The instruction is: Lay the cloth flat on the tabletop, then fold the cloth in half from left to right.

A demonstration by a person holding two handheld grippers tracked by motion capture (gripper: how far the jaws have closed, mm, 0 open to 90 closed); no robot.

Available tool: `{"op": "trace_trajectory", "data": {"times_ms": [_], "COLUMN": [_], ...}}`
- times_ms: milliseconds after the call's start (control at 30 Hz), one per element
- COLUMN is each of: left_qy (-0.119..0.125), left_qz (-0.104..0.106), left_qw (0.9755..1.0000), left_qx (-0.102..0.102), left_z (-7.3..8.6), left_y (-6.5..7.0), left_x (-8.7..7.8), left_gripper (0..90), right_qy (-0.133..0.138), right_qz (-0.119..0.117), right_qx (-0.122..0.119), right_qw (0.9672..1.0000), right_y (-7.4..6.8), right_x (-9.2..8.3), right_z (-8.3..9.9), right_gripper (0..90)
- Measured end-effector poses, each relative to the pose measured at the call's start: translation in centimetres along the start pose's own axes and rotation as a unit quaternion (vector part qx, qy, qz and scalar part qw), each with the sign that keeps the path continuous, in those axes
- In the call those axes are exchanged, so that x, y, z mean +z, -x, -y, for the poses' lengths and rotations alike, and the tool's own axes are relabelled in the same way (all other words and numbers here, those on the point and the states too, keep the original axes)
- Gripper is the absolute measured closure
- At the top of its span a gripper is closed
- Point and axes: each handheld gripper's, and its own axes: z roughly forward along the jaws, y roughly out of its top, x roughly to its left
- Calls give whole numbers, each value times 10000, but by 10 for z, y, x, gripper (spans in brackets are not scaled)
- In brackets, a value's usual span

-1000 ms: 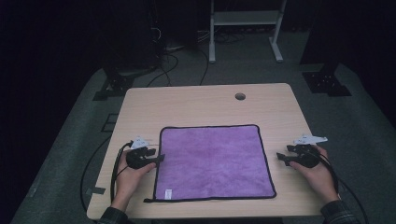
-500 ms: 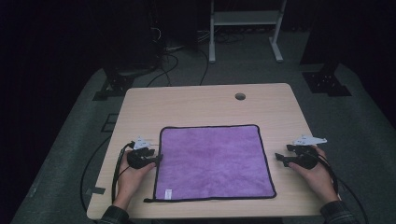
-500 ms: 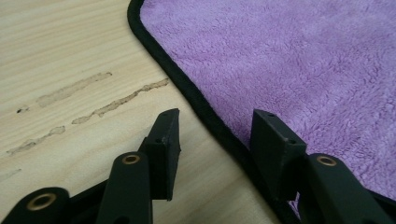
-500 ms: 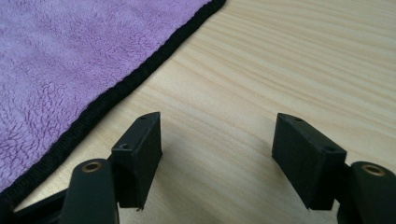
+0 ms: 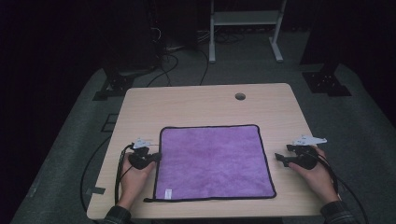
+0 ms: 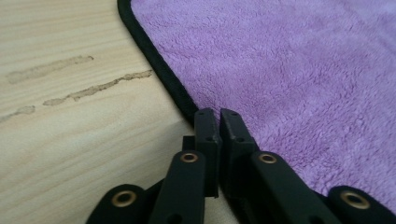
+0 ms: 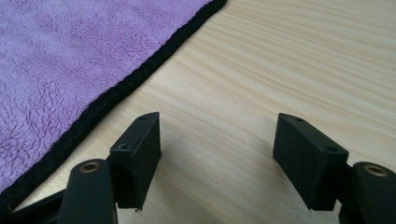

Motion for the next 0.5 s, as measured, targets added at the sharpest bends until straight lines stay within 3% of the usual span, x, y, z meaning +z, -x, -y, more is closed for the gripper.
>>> {"op": "trace_trajectory", "data": {"times_ms": [500], "left_qy": [94], "left_qz": [246], "left_qw": [9994], "left_qx": [-228], "left_z": [-5], "left_y": [-10], "left_x": [-2], "left_gripper": [880], "right_qy": [0], "right_qz": [-8], "right_qx": [-7], "right_qw": [10000], "right_y": [0], "right_x": [0], "right_z": [0], "right_gripper": [308]}}
